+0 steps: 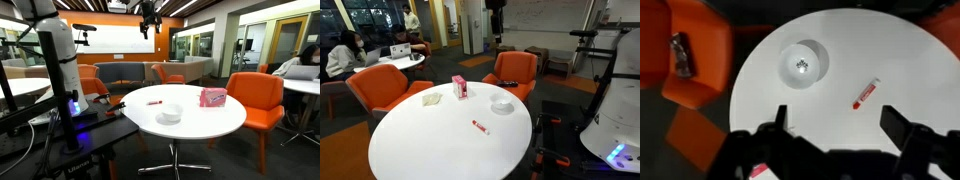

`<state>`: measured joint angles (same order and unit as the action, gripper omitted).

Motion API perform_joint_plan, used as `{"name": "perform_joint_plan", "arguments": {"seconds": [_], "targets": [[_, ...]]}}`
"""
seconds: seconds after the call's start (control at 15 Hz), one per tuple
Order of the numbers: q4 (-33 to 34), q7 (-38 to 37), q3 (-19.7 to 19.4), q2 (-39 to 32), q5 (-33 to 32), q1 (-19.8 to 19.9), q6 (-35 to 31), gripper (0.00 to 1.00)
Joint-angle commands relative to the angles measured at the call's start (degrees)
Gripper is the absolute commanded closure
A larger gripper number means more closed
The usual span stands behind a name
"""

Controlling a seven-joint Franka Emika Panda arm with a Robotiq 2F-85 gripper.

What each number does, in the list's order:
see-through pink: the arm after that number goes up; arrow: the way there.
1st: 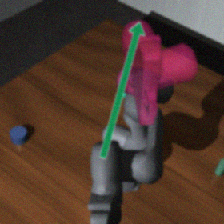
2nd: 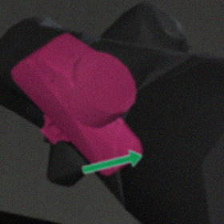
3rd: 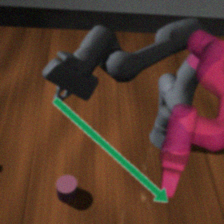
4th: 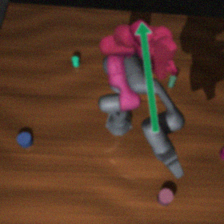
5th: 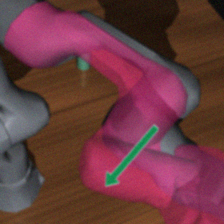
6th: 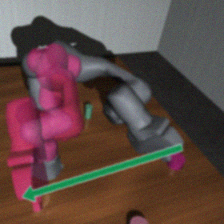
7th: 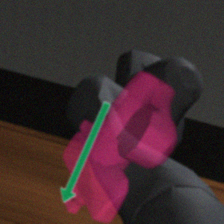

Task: Take the marker from the table and put it in the white bowl

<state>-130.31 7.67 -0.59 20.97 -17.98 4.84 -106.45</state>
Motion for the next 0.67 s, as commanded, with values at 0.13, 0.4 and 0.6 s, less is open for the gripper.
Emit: {"name": "perform_joint_plan", "arguments": {"seconds": [0.13, 0.4, 0.6], "targets": [[0.2, -0.3, -0.9, 0.0, -0.3, -1.0, 0.2, 0.0], [0.2, -0.3, -0.9, 0.0, -0.3, -1.0, 0.2, 0.0], [-1.7, -2.9, -2.6, -0.1, 3.7, -0.9, -5.5, 0.0]]}}
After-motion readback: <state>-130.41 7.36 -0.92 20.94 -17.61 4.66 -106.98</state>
